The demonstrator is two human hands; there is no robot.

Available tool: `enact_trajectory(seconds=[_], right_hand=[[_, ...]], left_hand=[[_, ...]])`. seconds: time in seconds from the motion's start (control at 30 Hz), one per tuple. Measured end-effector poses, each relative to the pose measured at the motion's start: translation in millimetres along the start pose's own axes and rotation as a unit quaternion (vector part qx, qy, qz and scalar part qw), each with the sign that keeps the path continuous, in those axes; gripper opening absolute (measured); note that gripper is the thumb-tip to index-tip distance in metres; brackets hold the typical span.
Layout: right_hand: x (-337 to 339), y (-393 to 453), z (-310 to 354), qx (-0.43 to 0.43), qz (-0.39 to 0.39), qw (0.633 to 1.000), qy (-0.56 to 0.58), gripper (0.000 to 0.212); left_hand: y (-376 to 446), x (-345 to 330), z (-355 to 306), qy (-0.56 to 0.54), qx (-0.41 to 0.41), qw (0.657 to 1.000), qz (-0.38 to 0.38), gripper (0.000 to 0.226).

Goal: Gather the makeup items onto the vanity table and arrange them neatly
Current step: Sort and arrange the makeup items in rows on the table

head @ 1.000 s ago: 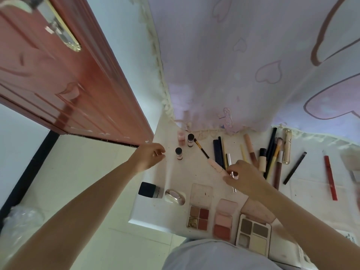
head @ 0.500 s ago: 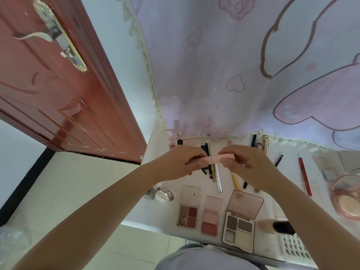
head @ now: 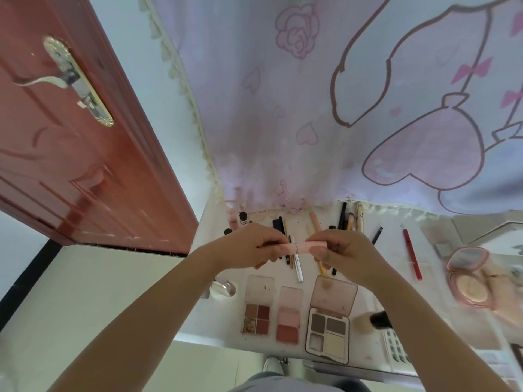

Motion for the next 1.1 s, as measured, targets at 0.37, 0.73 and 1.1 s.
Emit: enact_trajectory(seconds=[0.37, 0.73, 1.1], right_hand=[[66, -16, -22, 0.001, -0.114, 0.981, 0.154, 0.029], [26, -9, -15, 0.009, -0.043, 0.968, 0.246, 0.023], [-6, 15, -15, -0.056, 0.010, 0.988, 0.145, 0.018]], left_hand=[[-19, 44, -12, -0.004, 0.014, 0.997, -0.072, 0.033], [2, 27, -19, -0.053, -0.051, 0.991, -0.116, 0.017], [12, -1, 7, -0.082, 0.020, 0.996, -0.035, 0.020]])
Point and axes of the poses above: each hand's wrist, its own y-axis towards the middle knuckle, its own x-axis out of the back of the hand, z = x × y, the point moved 7 cm from there along y, towards the middle knuckle, and after that the axes turned 15 degrees about -x, right-handed, at the moved point
